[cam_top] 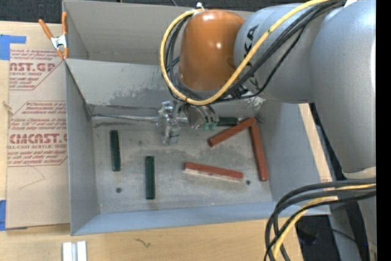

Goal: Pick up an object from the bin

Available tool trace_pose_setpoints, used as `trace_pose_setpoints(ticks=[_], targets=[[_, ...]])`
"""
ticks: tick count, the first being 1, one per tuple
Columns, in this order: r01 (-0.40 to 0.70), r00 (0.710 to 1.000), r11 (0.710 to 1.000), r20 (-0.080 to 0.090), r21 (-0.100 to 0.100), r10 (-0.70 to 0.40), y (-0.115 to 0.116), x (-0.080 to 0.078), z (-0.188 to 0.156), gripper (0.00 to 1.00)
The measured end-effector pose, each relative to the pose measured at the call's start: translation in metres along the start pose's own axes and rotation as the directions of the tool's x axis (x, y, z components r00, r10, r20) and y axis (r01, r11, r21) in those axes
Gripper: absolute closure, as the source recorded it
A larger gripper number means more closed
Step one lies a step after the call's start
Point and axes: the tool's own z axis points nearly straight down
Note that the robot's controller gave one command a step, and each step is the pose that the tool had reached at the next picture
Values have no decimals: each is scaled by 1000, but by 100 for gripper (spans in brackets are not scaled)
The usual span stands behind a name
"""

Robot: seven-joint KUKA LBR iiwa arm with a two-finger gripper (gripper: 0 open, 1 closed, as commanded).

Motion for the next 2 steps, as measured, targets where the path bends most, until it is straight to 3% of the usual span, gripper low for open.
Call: trace_pose_setpoints(ticks=[1, 2], targets=[[0, 1000, 1000, -8, -1, 0, 0, 2, 5, 0], [225, 974, 974, -14, -4, -225, 6, 47, 86, 0]])
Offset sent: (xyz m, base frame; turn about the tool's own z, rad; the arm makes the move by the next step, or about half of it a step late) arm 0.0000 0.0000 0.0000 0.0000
